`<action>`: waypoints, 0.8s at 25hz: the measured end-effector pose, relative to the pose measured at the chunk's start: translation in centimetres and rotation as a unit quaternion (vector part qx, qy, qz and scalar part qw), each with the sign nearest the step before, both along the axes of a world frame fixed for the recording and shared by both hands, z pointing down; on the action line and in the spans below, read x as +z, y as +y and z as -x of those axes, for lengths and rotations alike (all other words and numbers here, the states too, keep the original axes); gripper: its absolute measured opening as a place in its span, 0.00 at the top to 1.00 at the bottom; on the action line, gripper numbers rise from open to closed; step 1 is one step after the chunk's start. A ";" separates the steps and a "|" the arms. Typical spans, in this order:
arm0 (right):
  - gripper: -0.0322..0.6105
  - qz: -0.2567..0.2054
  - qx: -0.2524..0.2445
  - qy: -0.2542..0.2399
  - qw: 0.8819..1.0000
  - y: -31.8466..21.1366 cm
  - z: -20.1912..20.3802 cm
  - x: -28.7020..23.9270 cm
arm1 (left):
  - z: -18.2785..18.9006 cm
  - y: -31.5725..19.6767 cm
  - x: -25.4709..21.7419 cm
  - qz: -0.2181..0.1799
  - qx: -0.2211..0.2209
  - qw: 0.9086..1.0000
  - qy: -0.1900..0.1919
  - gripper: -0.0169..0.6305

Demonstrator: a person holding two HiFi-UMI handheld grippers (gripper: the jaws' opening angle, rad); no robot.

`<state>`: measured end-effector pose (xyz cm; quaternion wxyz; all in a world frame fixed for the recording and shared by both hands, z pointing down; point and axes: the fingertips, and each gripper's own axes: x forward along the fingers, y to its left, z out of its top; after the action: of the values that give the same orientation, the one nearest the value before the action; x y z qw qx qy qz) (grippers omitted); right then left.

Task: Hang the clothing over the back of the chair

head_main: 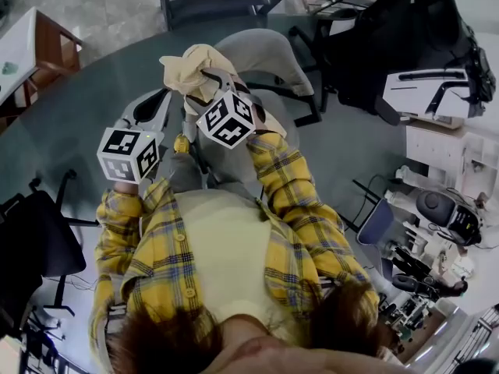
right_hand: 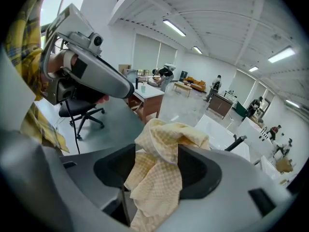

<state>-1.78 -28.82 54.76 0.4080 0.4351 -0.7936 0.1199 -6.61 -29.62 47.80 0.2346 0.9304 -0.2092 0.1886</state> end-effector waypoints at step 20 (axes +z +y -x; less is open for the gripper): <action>0.71 -0.038 0.164 -0.129 0.977 4.7 -5.2 -2.9 | -0.9 3.0 -0.5 -0.009 -0.013 1.000 -0.005 0.96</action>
<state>3.45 -24.09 51.90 0.2607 0.5556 -0.7610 0.2103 -5.71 -26.66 47.34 0.2277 0.9288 -0.2238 0.1881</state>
